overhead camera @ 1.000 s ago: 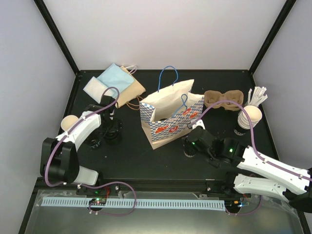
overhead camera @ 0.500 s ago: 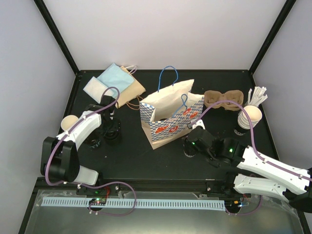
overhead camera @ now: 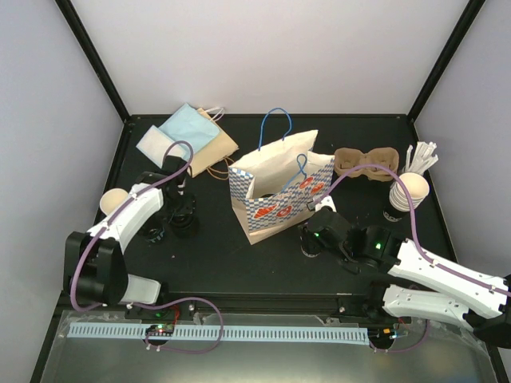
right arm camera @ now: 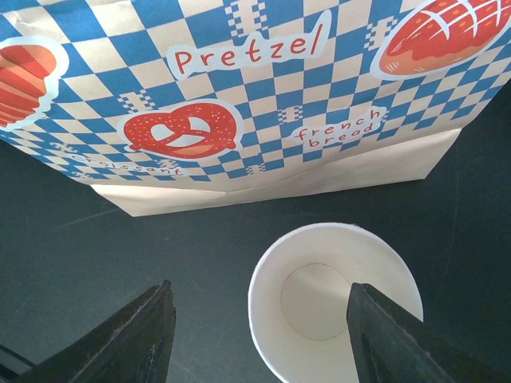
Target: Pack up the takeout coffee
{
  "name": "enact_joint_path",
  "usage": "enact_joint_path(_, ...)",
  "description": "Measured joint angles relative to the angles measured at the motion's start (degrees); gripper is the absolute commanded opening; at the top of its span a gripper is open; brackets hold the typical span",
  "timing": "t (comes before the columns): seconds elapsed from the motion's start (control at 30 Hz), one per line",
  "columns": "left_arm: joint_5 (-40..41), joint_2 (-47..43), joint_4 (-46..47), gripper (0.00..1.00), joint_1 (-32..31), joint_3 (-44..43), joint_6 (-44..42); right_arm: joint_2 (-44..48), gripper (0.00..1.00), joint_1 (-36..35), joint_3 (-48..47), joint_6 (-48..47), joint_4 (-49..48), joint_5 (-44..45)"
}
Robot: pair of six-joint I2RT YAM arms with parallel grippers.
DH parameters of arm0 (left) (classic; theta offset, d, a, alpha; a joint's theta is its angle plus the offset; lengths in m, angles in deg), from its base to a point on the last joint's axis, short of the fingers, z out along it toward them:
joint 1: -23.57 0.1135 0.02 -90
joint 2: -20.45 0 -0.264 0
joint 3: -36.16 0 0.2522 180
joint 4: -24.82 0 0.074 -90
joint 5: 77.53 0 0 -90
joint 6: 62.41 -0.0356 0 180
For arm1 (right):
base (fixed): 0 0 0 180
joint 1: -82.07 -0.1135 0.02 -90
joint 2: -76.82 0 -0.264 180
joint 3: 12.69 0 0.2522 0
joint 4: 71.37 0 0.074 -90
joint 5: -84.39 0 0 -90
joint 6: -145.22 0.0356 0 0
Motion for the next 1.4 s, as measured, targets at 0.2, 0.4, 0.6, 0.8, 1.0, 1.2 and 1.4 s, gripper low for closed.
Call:
enact_joint_path(0.2,-0.07,-2.29,-1.66,0.69,0.00,-0.85,0.00,0.00,0.62,0.02,0.00,0.22,0.28,-0.02)
enact_joint_path(0.4,-1.20,-4.31,-2.93,0.69,0.00,-1.31,-0.02,0.00,0.62,0.02,0.00,0.50,0.31,-0.04)
enact_joint_path(0.6,-5.55,-7.87,-3.82,0.69,-0.31,-1.46,-0.17,-0.07,0.63,0.02,0.00,0.72,0.59,-0.20)
enact_joint_path(0.8,-11.17,-16.68,-4.24,0.69,-5.07,0.11,1.18,-2.08,0.62,0.02,0.00,1.09,0.74,-0.55)
enact_joint_path(1.0,-14.36,-25.73,-4.83,0.68,-16.15,2.91,6.93,-2.80,0.62,1.95,0.02,1.44,0.66,-2.32)
enact_joint_path(1.2,-15.76,-31.54,-2.89,0.67,-31.36,5.42,15.91,-3.04,0.62,7.43,0.13,1.31,0.57,-5.22)
enact_joint_path(1.4,-12.28,-29.33,1.36,0.67,-46.27,5.31,23.65,-0.70,0.61,12.09,0.87,0.85,0.24,-8.61)
